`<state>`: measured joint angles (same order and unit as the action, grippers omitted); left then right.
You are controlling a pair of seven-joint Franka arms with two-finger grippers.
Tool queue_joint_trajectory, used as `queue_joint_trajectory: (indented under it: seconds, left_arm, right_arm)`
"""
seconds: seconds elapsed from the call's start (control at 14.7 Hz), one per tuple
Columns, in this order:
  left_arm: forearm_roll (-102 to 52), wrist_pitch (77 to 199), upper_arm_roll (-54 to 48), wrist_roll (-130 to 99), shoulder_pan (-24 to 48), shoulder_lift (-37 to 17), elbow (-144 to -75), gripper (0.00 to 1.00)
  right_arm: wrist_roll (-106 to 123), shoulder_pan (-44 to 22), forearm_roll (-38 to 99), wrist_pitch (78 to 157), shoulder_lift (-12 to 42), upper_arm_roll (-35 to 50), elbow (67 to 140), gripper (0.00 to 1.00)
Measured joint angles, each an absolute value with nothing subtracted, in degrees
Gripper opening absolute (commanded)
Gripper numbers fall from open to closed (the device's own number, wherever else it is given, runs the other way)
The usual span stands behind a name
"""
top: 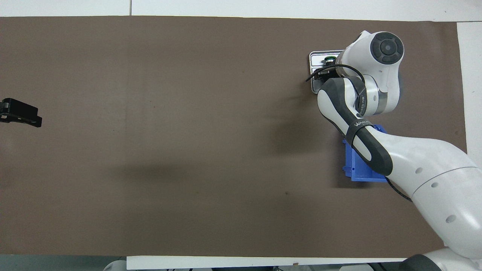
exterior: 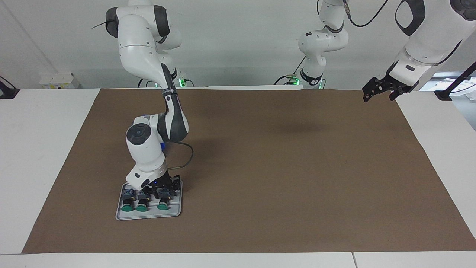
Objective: Place and press button with both arms
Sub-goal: 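Reach the right gripper to the metal tray and grasp a button part, then carry the button with the right gripper to the table center and lower it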
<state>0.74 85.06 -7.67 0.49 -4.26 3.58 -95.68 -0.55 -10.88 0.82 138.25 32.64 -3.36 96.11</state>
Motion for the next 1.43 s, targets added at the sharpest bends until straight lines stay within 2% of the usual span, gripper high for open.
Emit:
queue_joint_trajectory:
  seconds: [0.07,0.14,0.2,0.41,0.61,0.75,1.43]
  left_arm:
    - [0.7,85.1,-7.7,0.5,-4.3,3.6,-95.7,1.0]
    - [0.7,85.2,-7.7,0.5,-4.3,3.6,-95.7,1.0]
    - [0.7,85.3,-7.7,0.5,-4.3,3.6,-95.7,1.0]
    - [0.7,85.5,-7.7,0.5,-4.3,3.6,-95.7,1.0]
    - [0.7,85.6,-7.7,0.5,-4.3,3.6,-95.7,1.0]
    - [0.7,85.6,-7.7,0.5,-4.3,3.6,-95.7,1.0]
    - [0.7,85.6,-7.7,0.5,-4.3,3.6,-95.7,1.0]
  right_arm:
    - [-0.5,-10.9,0.8,138.2,32.6,-3.4,96.1,0.19]
    - [-0.5,-10.9,0.8,138.2,32.5,-3.4,96.1,0.07]
    - [-0.4,-10.9,0.8,138.2,32.5,-3.4,96.1,0.01]
    - [-0.2,-10.9,0.8,135.2,32.3,-3.4,94.7,0.0]
    - [-0.4,-11.2,0.9,124.4,31.5,-3.2,88.7,0.01]
    - [-3.6,-12.6,1.1,120.3,30.3,-2.9,86.5,0.01]
    - [-52.2,-34.8,1.1,112.1,27.3,-2.4,86.2,0.02]
